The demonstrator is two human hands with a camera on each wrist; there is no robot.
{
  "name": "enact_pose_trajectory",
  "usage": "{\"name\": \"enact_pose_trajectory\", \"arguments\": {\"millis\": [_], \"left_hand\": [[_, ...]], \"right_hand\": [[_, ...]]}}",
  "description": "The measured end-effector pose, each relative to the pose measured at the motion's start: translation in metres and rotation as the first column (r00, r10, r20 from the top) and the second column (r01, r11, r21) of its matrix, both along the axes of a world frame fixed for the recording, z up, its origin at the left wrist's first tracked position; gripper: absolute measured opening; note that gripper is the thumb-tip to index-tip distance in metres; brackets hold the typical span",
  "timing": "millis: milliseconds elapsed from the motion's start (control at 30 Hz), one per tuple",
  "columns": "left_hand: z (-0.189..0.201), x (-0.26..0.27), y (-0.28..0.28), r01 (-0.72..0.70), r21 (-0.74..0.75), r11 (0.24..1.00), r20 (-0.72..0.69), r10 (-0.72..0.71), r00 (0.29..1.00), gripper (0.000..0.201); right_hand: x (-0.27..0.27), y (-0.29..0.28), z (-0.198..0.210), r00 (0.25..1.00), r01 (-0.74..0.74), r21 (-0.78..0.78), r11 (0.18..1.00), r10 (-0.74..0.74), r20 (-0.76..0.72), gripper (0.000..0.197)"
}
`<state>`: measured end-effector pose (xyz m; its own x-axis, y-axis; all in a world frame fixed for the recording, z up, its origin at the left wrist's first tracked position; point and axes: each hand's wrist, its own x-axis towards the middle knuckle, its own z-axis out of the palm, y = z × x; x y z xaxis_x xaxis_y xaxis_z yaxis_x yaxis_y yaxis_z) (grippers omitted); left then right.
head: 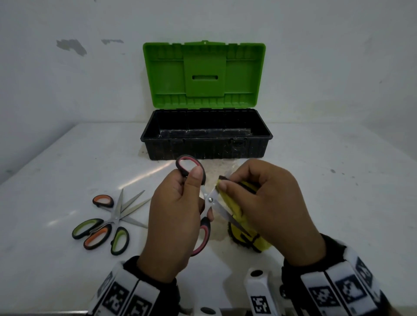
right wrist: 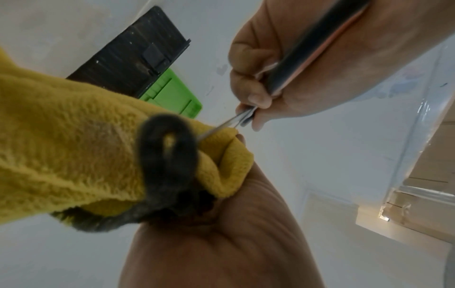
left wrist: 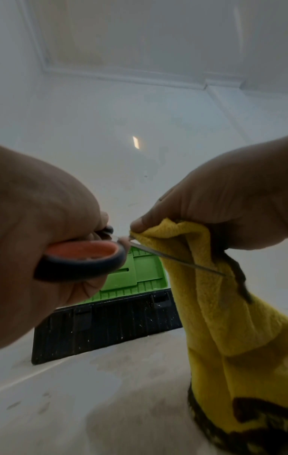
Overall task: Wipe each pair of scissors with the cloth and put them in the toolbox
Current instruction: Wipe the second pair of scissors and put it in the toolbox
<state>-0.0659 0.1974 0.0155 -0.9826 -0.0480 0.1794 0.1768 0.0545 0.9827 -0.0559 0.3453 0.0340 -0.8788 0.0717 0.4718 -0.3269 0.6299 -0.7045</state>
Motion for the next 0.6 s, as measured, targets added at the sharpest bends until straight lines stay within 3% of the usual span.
{"name": "enact_pose_trajectory", "arguments": {"millis": [100, 267, 400, 600], "left_hand": [[0.0006, -0.0008, -0.0008, -0.009, 0.007, 1.0, -0.011, 0.009, 1.0, 0.046], [-0.0016, -0.0015, -0.0006, 0.004, 0.031, 1.0, 0.002, -0.004, 1.0, 0.046], [-0.0016, -0.0005, -0.0024, 0.017, 0.042, 0.999, -0.009, -0.017, 1.0, 0.044], [0.0, 0.0013, -0.0026, 0.011, 0.038, 0.999, -0.061, -0.008, 0.998, 0.047]], "right_hand": [[0.0039, -0.0046, -0.0015, 0.997, -0.065, 0.02, 0.998, 0.065, 0.038, 0.012], [-0.0012, 0.0011, -0.0026, 1.0, 0.014, -0.072, 0.997, -0.013, 0.012, 0.013], [0.0035, -0.0038, -0.0038, 0.998, -0.055, -0.061, 0.997, 0.057, 0.04, 0.012], [0.0007, 0.0015, -0.0033, 1.0, 0.02, -0.146, 0.989, -0.021, -0.01, 0.014]]}}
